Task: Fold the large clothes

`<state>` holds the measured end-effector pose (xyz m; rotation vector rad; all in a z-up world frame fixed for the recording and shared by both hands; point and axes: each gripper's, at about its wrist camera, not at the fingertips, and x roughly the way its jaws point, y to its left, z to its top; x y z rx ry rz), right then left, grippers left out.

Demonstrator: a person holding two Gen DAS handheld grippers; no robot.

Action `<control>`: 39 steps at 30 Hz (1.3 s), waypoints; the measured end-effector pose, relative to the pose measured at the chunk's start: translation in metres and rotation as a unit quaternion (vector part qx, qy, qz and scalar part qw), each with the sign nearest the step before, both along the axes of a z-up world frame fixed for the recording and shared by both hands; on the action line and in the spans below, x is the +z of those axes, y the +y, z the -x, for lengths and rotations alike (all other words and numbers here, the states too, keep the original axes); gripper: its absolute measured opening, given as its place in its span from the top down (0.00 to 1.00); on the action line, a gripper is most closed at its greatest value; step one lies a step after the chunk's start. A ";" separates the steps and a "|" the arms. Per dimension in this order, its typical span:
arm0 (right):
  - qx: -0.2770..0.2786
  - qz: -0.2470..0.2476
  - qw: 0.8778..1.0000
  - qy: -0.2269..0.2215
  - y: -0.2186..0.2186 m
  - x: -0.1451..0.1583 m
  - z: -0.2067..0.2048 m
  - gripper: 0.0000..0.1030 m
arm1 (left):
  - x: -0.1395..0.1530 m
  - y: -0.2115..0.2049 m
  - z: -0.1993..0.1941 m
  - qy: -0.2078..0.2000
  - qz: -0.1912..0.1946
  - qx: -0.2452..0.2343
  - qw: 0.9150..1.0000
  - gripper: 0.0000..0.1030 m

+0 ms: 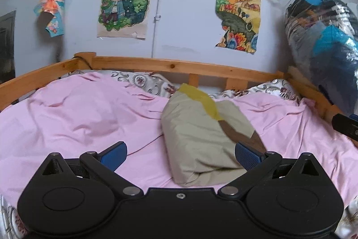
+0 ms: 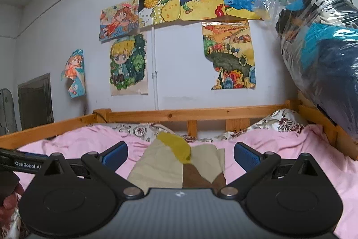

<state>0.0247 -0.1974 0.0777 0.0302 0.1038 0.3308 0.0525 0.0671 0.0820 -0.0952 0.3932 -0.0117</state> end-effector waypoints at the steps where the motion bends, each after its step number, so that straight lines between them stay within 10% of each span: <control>1: -0.002 0.002 1.000 0.002 0.001 -0.005 0.003 0.00 | -0.004 0.000 0.001 0.004 -0.003 0.000 1.000 0.01; 16: -0.027 0.020 0.997 0.067 0.004 -0.066 0.012 0.00 | -0.062 0.002 0.000 0.042 -0.015 -0.002 0.999 0.01; 39: -0.031 0.029 0.996 0.085 0.009 -0.074 0.008 0.00 | -0.067 0.002 0.002 0.045 -0.020 -0.003 0.999 0.01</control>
